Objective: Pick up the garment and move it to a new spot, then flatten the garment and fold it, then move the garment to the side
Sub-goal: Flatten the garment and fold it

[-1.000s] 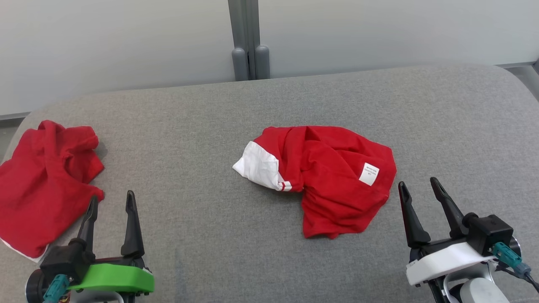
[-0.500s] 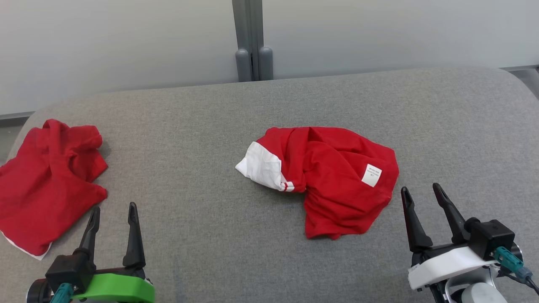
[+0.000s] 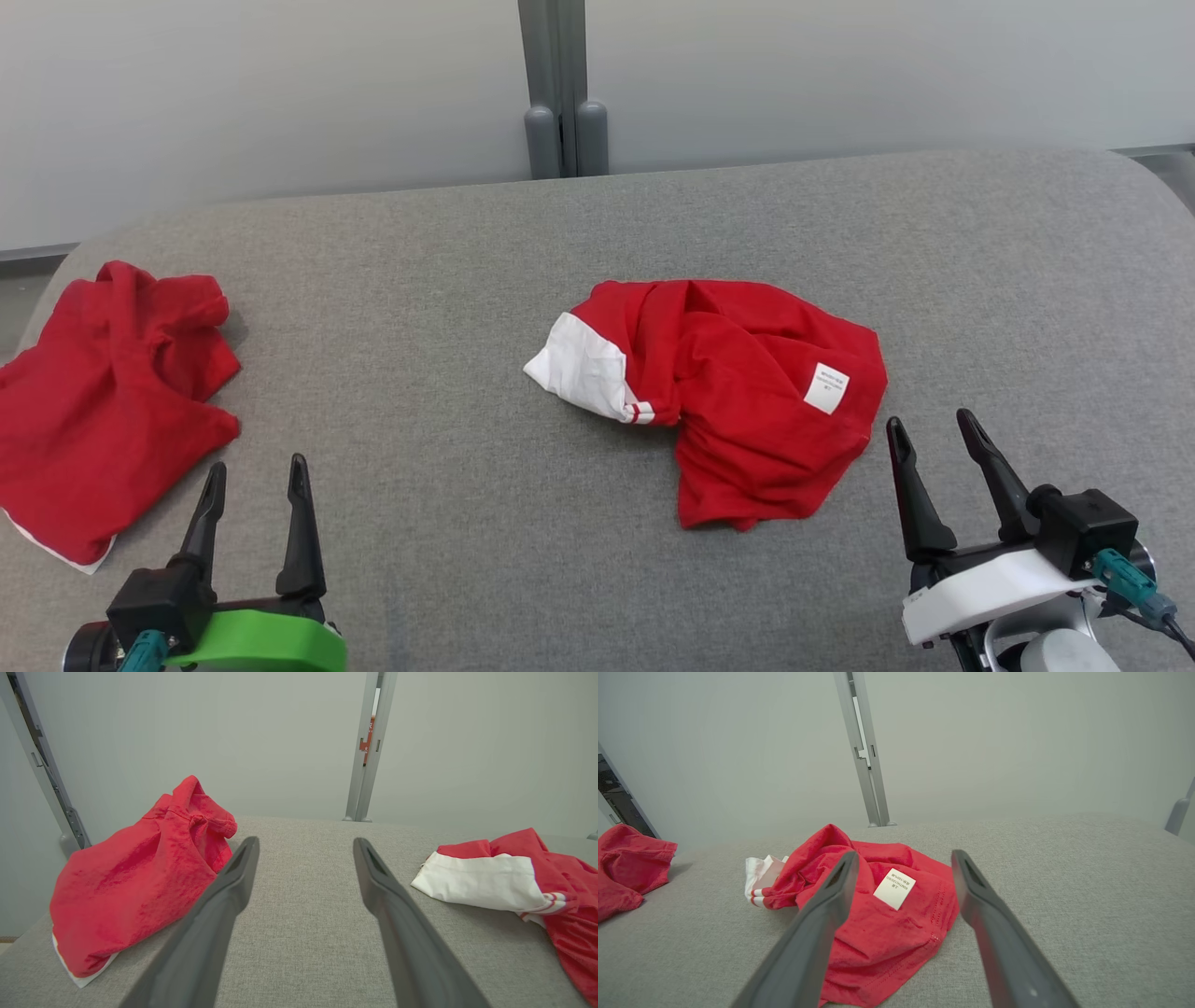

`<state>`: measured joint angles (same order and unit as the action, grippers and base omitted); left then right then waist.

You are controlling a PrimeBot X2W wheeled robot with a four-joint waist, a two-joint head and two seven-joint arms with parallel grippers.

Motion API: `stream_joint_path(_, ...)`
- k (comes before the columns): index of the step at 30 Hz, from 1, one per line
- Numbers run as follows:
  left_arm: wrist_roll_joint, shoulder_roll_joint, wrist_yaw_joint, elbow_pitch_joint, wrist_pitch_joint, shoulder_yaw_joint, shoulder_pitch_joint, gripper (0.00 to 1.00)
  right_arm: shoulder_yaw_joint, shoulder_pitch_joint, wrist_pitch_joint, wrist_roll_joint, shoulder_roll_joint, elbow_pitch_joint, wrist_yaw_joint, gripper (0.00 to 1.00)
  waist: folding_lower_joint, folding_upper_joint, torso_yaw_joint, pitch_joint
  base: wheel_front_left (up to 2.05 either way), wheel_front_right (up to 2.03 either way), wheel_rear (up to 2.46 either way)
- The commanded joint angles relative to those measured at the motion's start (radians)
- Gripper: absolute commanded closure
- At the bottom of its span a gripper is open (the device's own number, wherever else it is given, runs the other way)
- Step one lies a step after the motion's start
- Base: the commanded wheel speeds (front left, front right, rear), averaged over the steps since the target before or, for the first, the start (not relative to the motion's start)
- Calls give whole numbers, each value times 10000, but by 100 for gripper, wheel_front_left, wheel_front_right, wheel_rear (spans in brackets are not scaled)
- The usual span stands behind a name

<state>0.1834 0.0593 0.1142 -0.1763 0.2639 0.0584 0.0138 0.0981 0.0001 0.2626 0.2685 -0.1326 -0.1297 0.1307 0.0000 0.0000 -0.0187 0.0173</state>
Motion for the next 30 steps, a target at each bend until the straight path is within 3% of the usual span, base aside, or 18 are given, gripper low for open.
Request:
stream_joint_path(1,-45,-1,34,-33,8,41,142,0,4,73,33,28,-19,-25,1,0,0,0,-6,3,0,0,0)
stream_joint_path(12,-124,-40,89,-218,8,-77,-44,0,50,24,33,53,-17,-74,1,0,0,0,-41,-9,0,0,0)
stream_joint_path(20,-411,0,155,-911,8,-1453,-1626,0,272,-274,33,122,-50,-126,1,0,0,0,-493,254,0,0,0)
stream_joint_path(30,-143,-10,164,-2656,8,-3365,-3922,0,278,-620,33,257,-3,-182,1,0,0,0,-1621,906,0,0,0)
